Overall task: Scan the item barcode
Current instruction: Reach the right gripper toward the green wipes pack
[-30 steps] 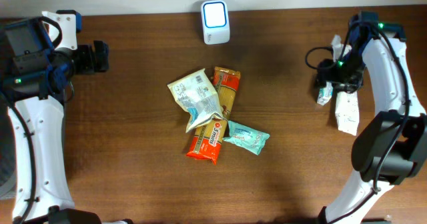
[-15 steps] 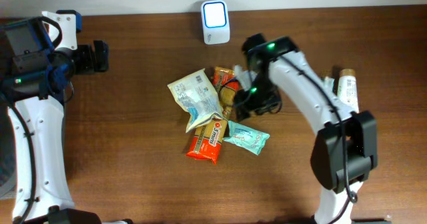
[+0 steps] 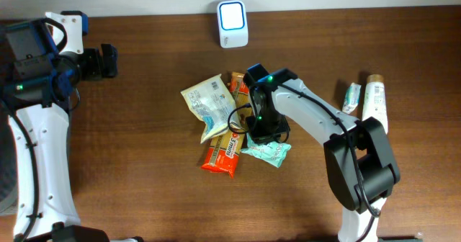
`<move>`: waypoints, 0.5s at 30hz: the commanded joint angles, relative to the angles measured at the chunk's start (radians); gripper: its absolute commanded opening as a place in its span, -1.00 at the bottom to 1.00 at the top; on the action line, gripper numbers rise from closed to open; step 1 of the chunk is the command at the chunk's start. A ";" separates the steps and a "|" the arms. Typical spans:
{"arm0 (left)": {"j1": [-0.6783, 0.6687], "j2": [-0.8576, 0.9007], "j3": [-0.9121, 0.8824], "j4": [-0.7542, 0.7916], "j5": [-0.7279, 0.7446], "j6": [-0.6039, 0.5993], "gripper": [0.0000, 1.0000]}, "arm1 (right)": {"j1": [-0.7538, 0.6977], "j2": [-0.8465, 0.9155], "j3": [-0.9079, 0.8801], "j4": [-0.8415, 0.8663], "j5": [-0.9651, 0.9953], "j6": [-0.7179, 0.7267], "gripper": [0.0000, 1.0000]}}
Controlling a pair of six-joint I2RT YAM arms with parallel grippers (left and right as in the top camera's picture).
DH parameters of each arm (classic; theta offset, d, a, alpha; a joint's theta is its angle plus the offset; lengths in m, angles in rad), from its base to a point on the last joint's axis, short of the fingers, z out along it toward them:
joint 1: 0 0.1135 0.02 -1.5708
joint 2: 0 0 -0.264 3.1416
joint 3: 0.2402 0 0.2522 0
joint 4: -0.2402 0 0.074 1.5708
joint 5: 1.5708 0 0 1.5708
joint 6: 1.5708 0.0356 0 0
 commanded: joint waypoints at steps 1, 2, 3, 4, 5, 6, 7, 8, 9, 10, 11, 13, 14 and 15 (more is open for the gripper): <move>0.003 -0.013 0.004 -0.002 0.011 -0.009 0.98 | -0.001 -0.010 -0.080 0.078 0.057 0.107 -0.87; 0.003 -0.013 0.004 -0.002 0.011 -0.009 0.98 | -0.001 -0.010 -0.101 0.096 0.043 0.109 -0.89; 0.003 -0.013 0.004 -0.002 0.011 -0.009 0.98 | -0.001 -0.010 -0.121 0.111 0.024 0.112 -0.91; 0.003 -0.013 0.004 -0.002 0.011 -0.009 0.99 | -0.001 -0.010 -0.140 0.124 0.011 0.112 -0.91; 0.003 -0.013 0.003 -0.002 0.011 -0.009 0.98 | -0.001 -0.010 -0.150 0.127 0.004 0.112 -0.91; 0.003 -0.013 0.004 -0.002 0.011 -0.009 0.98 | -0.001 -0.010 -0.154 0.127 0.001 0.112 -0.90; 0.003 -0.013 0.003 -0.002 0.011 -0.009 0.98 | -0.001 -0.009 -0.154 0.127 0.001 0.112 -0.89; 0.003 -0.013 0.004 -0.002 0.011 -0.009 0.98 | -0.001 -0.009 -0.154 0.127 0.001 0.112 -0.82; 0.003 -0.013 0.004 -0.002 0.011 -0.009 0.98 | -0.002 -0.009 -0.154 0.127 0.000 0.112 -0.77; 0.003 -0.013 0.004 -0.002 0.011 -0.009 0.99 | -0.003 -0.009 -0.154 0.128 0.000 0.111 -0.73; 0.003 -0.013 0.004 -0.002 0.011 -0.009 0.98 | -0.004 -0.009 -0.154 0.131 0.001 0.102 -0.71; 0.003 -0.013 0.004 -0.002 0.011 -0.009 0.99 | -0.017 -0.009 -0.154 0.135 0.001 0.095 -0.71; 0.003 -0.013 0.003 -0.002 0.011 -0.009 0.98 | -0.041 -0.009 -0.154 0.135 0.002 0.079 -0.70; 0.003 -0.013 0.004 -0.002 0.011 -0.009 0.98 | -0.056 -0.009 -0.154 0.135 0.003 0.072 -0.70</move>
